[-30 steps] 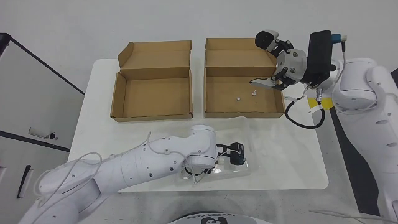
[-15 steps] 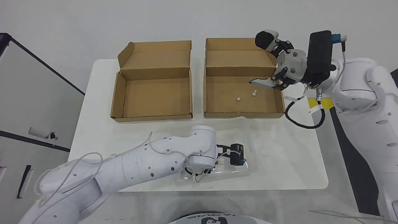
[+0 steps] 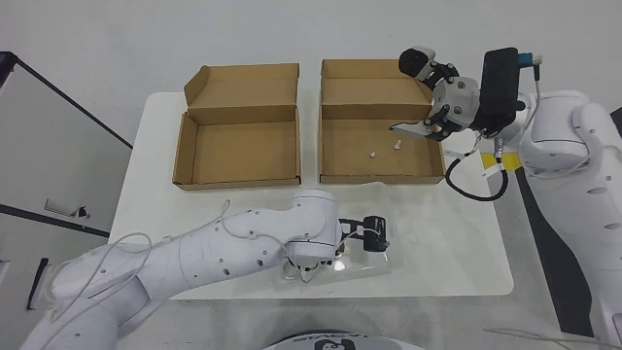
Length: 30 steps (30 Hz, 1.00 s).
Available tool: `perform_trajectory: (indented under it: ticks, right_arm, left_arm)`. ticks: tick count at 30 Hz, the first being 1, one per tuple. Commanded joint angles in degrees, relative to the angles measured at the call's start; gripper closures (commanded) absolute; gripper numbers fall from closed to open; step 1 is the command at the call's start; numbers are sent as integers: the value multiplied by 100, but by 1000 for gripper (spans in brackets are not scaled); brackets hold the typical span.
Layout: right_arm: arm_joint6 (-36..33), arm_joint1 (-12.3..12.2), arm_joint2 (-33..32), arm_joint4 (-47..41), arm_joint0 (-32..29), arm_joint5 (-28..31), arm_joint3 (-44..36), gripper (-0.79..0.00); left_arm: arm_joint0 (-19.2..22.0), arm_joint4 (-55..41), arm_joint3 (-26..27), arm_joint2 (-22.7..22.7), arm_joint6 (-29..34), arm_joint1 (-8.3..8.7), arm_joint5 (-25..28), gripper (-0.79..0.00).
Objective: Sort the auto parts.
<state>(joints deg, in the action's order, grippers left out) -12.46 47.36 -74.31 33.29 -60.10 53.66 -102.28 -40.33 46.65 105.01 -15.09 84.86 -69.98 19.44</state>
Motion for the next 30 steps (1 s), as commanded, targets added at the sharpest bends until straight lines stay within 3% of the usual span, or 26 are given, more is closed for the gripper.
perform_trajectory:
  ticks: [1, 11, 18, 23, 30]
  right_arm:
    - [0, 0, 0, 0, 0, 0, 0, -785]
    - [0, 0, 0, 0, 0, 0, 0, -785]
    - [0, 0, 0, 0, 0, 0, 0, -785]
    - [0, 0, 0, 0, 0, 0, 0, -785]
    - [0, 0, 0, 0, 0, 0, 0, -785]
  left_arm:
    - [116, -107, 232, -82, 101, 69, -103, 0]
    - [883, -766, 1207, -543, 314, 475, -316, 0]
    - [1085, -1408, 1632, -1036, 314, 805, -316, 0]
    - [814, -1620, 1687, -1594, 200, 1108, -205, 0]
    - [-279, -1922, 1794, -2925, -580, 1604, 430, 0]
